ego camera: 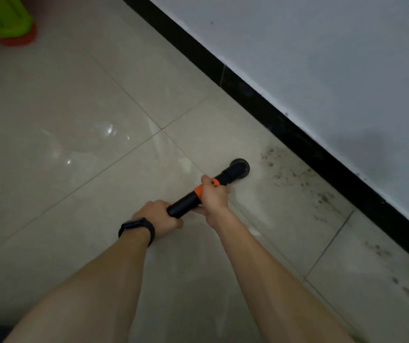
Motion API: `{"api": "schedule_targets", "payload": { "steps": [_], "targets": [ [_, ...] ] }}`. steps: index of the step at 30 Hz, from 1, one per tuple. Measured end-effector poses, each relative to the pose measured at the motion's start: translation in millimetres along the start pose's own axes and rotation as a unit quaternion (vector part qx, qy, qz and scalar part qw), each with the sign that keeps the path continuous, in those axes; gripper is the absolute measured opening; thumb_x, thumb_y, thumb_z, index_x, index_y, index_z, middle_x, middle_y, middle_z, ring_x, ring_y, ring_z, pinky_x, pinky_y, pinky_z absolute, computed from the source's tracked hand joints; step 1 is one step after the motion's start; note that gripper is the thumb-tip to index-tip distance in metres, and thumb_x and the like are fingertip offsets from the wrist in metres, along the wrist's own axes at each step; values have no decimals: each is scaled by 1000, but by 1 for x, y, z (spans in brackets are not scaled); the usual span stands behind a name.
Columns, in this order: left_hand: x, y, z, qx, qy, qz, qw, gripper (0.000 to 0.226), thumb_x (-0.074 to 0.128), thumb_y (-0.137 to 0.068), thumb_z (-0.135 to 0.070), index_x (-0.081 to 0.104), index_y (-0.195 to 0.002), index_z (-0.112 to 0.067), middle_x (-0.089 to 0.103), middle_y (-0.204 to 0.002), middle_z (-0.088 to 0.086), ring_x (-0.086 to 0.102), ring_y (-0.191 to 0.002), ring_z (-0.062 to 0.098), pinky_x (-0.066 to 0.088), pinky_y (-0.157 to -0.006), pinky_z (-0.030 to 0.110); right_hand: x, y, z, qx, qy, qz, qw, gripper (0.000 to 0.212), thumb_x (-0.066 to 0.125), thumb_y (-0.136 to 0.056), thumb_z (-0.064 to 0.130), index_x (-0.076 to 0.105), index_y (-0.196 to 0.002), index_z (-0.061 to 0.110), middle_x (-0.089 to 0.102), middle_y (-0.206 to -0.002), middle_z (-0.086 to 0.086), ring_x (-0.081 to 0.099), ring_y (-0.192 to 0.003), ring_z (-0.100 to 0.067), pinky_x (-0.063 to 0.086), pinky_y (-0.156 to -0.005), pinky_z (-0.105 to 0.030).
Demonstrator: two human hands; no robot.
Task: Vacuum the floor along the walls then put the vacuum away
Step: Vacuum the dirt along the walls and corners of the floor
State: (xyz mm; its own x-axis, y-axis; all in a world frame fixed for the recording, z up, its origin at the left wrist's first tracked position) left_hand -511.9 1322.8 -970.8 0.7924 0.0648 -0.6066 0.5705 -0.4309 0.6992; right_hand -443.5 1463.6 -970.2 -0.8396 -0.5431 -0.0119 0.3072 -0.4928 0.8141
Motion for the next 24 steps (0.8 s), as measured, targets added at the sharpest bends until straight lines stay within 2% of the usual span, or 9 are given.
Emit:
{"api": "schedule_targets", "payload": {
  "steps": [3,5,8,14,17,20,24],
  "targets": [
    [2,5,-6,-13,-12,-13,1000,24,73,-63,-45,60,-80,-34,61,-71,-6,60,-61,12,38,-48,21,-10,2,-1,8,-4,30,999,48,60,-103,33,38,-137,7,58,-128,-17,67,-106,-31,63,-62,-45],
    [7,9,-10,-22,-18,-27,999,25,74,-62,-44,61,-81,-34,60,-70,-8,59,-61,11,38,-48,21,-25,2,5,15,22,69,997,41,65,-100,34,44,-125,9,60,-122,-17,70,-100,-30,64,-61,-46],
    [19,18,-25,-39,-12,-35,999,28,72,-58,-47,61,-81,-37,62,-70,-8,60,-62,12,40,-51,22,-51,-2,18,18,80,119,989,33,70,-97,40,48,-103,15,66,-108,-14,75,-86,-27,62,-54,-38],
    [46,38,-68,-72,71,-36,994,28,73,-57,-41,62,-80,-28,69,-68,1,68,-61,21,49,-55,26,-79,-8,35,-16,132,109,985,34,69,-98,41,46,-93,17,63,-96,-8,71,-76,-25,59,-48,-34],
    [42,43,-88,-100,86,-44,990,23,75,-61,-34,63,-78,-24,68,-56,-1,67,-51,16,47,-51,23,-78,-8,46,-13,117,123,985,30,66,-100,37,51,-102,11,63,-101,-11,70,-85,-28,60,-48,-37],
    [29,47,-108,-103,81,-51,990,23,75,-60,-29,65,-79,-21,68,-54,-2,66,-48,15,46,-50,22,-77,-2,57,-7,66,118,991,37,67,-100,32,50,-119,5,66,-101,-15,69,-80,-28,55,-40,-34],
    [14,48,-128,-98,53,-57,992,22,75,-59,-27,68,-78,-18,68,-54,-2,67,-48,15,48,-52,23,-83,-3,60,10,42,169,985,53,66,-99,34,39,-135,6,67,-107,-17,74,-82,-29,61,-51,-39]
  ]
}}
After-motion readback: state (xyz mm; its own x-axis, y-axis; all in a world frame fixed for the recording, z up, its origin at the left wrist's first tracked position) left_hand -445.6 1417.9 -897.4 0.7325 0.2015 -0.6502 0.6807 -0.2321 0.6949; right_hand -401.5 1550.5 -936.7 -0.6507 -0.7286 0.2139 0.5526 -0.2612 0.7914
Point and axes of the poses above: each hand's wrist, its own y-axis away from the middle knuckle, its own x-axis out of the palm, z = x × y, the point moved 2 cm from there along -y, towards the middle knuckle
